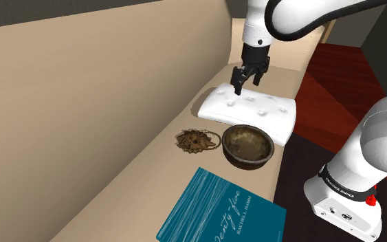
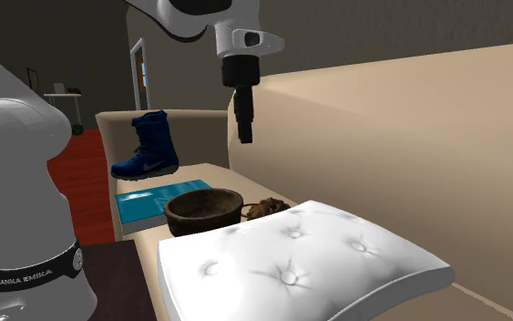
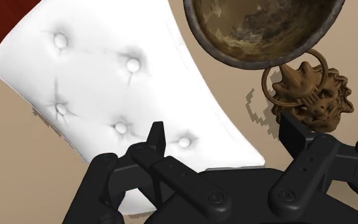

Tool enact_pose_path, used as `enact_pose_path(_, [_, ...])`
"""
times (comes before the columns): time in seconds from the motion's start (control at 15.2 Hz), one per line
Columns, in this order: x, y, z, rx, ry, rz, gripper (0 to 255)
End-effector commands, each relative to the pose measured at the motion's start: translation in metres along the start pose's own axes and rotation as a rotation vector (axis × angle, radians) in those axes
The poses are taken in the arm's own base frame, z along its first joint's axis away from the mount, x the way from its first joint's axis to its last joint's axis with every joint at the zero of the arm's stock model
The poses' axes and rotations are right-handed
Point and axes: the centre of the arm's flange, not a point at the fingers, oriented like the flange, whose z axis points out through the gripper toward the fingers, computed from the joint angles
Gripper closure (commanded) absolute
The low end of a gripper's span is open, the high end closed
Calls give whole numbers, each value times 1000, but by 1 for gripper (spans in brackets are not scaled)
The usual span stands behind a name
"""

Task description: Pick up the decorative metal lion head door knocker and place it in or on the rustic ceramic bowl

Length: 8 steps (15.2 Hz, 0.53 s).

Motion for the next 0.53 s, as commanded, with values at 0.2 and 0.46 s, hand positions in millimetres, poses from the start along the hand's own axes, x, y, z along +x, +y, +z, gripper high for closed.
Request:
enact_pose_path(0.2, [19,-33,56,6,-26,-6,0])
enact_pose_path(0.46, [30,-60,101,10,-48,-11,0])
